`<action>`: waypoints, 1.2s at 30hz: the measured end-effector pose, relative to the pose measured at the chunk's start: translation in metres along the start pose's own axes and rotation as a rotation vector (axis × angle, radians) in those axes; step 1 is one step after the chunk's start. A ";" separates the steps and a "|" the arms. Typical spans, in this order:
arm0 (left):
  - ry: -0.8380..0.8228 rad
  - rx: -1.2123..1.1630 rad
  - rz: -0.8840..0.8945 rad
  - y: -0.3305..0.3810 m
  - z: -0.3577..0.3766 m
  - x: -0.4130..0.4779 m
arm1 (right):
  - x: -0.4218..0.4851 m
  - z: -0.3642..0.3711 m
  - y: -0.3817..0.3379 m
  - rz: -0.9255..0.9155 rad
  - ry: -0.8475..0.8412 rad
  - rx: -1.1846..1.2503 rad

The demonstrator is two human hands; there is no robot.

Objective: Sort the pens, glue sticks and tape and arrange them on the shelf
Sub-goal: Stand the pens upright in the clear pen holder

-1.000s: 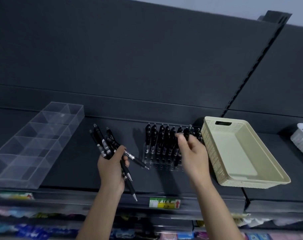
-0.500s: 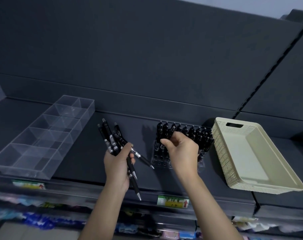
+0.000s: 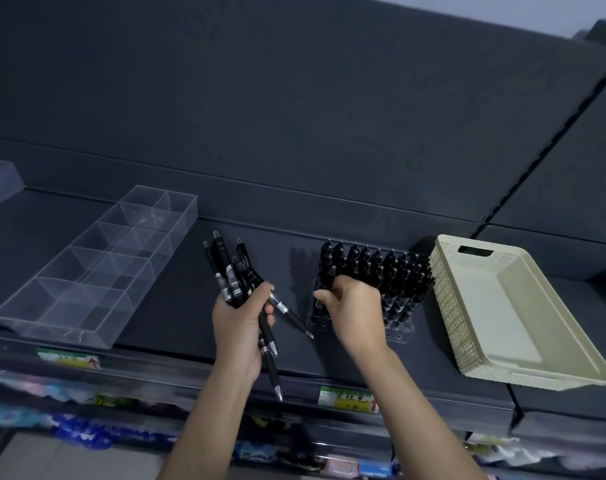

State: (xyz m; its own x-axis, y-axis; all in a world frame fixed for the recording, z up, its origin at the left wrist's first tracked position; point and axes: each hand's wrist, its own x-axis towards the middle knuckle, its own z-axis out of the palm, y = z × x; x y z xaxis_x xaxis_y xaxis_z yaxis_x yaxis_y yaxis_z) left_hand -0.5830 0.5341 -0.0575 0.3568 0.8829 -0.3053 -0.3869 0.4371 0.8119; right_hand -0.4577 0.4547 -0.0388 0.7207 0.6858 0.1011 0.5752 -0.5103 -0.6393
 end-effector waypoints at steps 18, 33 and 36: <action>-0.172 0.192 0.027 0.004 0.011 -0.009 | -0.028 -0.013 -0.008 -0.119 -0.062 0.175; -0.094 0.043 -0.126 -0.003 0.003 -0.003 | -0.010 -0.009 0.017 0.046 0.097 0.002; -0.088 0.032 -0.138 -0.004 0.003 -0.004 | -0.010 -0.002 0.018 0.058 0.025 -0.062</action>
State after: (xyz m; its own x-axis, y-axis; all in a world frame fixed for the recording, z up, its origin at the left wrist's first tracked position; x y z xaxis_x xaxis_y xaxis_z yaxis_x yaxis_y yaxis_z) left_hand -0.5804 0.5285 -0.0585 0.4781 0.7960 -0.3712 -0.3027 0.5461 0.7811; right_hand -0.4543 0.4375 -0.0495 0.7623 0.6416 0.0848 0.5548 -0.5804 -0.5961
